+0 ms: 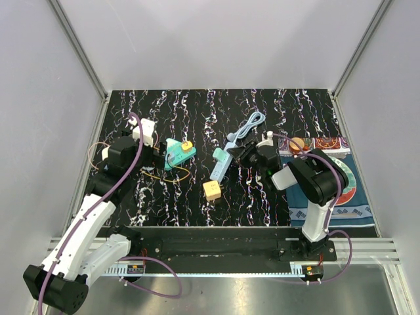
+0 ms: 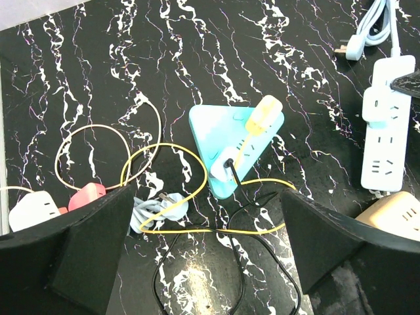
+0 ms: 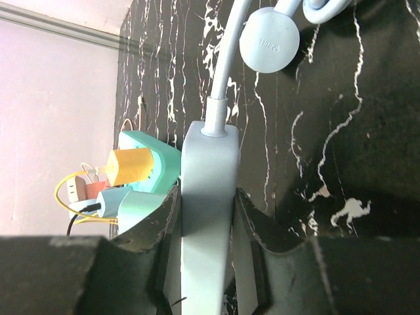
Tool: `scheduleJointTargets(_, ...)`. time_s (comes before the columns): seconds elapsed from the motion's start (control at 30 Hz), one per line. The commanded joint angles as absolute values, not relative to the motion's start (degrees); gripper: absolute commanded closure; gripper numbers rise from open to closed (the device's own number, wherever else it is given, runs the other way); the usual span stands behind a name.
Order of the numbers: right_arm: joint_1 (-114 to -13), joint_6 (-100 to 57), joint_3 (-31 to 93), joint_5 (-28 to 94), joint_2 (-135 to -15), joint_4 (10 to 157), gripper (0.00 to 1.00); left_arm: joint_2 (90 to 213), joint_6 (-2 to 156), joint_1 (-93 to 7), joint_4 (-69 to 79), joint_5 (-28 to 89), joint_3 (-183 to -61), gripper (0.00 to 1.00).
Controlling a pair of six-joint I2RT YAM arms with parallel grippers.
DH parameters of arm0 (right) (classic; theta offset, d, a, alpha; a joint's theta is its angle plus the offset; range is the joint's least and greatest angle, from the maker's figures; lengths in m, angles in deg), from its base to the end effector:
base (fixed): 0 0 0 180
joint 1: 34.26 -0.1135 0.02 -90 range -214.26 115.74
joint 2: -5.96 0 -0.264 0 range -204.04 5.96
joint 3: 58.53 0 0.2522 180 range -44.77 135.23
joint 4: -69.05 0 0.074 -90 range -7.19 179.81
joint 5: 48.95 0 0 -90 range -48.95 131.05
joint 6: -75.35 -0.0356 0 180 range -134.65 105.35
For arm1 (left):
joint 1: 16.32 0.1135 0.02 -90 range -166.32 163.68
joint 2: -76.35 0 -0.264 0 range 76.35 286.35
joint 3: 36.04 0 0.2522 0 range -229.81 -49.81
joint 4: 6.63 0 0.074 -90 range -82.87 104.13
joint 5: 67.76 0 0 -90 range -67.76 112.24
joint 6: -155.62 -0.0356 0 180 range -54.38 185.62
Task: Insert the plug
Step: Adjust the socket at the center of the board.
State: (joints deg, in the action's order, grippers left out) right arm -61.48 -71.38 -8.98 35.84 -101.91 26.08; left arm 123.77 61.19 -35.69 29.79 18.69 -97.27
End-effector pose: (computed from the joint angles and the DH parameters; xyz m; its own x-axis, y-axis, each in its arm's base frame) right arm 0.3000 0.1579 0.1212 -0.5751 0.6405 -0.5089 -0.0958 0.5651 0.8195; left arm 0.1775 -0.0601 0.3260 -0.3402 0.2013 -0.9185 0.3043 0.9478 0.0950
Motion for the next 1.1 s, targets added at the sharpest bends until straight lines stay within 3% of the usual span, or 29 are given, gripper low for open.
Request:
scheduleJointTargets(0.0, -61.4, -71.1, -12.5, 38.5, -99.6, 21.2, 0.69, 124.0, 61.5, -35.3, 27.5, 20.0, -98.4, 0.01)
scheduleJointTargets(0.23, -61.4, -70.7, -17.2, 43.5, -94.6, 32.3, 0.35, 124.1, 61.4, -35.3, 27.1, 21.2, -98.1, 0.01)
scheduleJointTargets(0.53, -61.4, -64.1, -16.2, 45.0, -83.0, 49.1, 0.17, 124.3, 61.4, -35.3, 26.6, 22.1, -98.0, 0.01)
scheduleJointTargets(0.7, -61.4, -50.6, -7.7, 41.9, -73.6, 71.3, 0.02, 124.8, 61.9, -35.4, 26.5, 25.0, -98.2, 0.01)
scheduleJointTargets(0.9, -61.4, -40.1, 4.4, 40.8, -71.5, 91.9, 0.03, 124.2, 62.3, -35.3, 26.0, 24.7, -98.1, 0.01)
scheduleJointTargets(1.07, -61.9, -36.1, 9.9, 33.2, -75.4, 96.7, 0.15, 124.2, 62.1, -35.4, 26.0, 24.8, -98.1, 0.01)
